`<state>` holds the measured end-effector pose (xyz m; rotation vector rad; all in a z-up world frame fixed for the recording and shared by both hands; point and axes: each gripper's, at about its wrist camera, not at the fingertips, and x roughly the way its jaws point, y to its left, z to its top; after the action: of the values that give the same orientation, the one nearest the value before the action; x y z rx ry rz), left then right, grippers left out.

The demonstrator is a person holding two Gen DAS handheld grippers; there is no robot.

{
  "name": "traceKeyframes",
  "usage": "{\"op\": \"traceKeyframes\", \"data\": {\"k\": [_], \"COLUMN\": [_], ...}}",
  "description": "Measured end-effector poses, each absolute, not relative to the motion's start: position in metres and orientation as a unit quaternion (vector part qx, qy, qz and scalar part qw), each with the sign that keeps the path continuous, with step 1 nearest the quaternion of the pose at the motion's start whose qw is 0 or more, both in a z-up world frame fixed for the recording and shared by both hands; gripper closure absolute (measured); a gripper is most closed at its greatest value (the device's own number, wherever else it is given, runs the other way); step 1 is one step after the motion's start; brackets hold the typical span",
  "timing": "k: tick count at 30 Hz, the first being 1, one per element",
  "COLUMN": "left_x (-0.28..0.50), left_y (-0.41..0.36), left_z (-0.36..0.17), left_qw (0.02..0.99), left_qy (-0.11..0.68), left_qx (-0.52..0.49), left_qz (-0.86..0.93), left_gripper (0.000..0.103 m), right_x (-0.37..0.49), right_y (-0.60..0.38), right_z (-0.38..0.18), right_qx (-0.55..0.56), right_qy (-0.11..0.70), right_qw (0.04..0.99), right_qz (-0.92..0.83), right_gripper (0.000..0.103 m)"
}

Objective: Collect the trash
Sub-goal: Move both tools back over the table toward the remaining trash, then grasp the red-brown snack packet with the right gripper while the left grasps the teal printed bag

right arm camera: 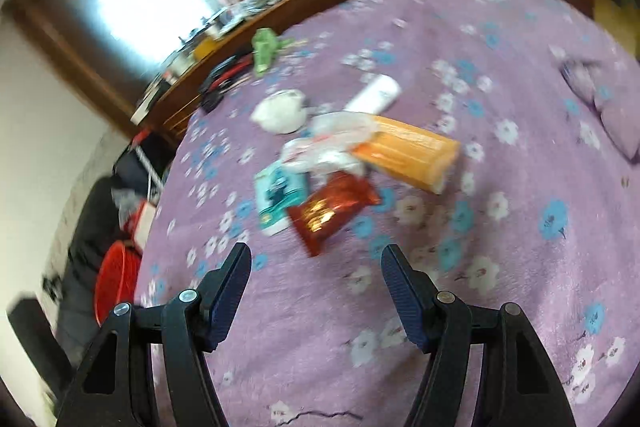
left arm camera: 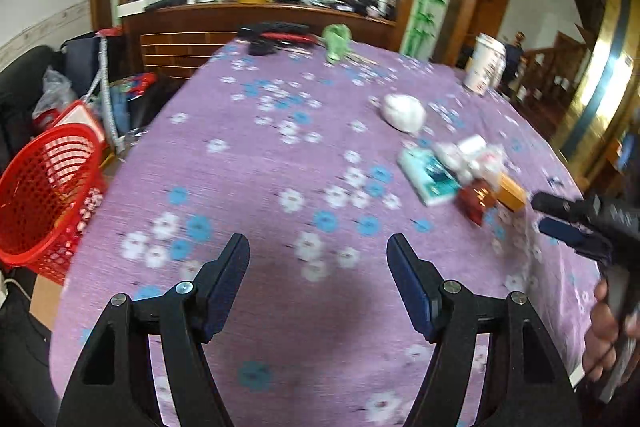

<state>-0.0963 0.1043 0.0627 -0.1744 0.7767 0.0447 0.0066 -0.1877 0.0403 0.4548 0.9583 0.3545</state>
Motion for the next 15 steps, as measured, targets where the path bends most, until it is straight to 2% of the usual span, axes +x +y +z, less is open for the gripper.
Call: {"op": "traceKeyframes", "data": {"k": [9,13,15], "left_x": [-0.093,-0.092,-0.093], "left_y": [0.097,0.103,0.104], "left_z": [0.056,0.051,0.05], "left_qw": [0.921,0.919,0.919], "left_qy": [0.382,0.386,0.387], "left_qx": [-0.078,-0.081,-0.081], "left_qz": [0.013,0.011,0.009], "left_gripper": [0.033,0.033,0.033], "right_x": [0.059,0.075,0.079], "right_y": [-0.155,-0.138,-0.134], "right_z": [0.02,0.016,0.012], "right_qx": [0.223,0.17,0.145], "right_qy": [0.51,0.513,0.518], "right_qw": [0.822,0.838,0.841], "right_qz": [0.119,0.073,0.066], "right_gripper": [0.032,0.044,0.045]}}
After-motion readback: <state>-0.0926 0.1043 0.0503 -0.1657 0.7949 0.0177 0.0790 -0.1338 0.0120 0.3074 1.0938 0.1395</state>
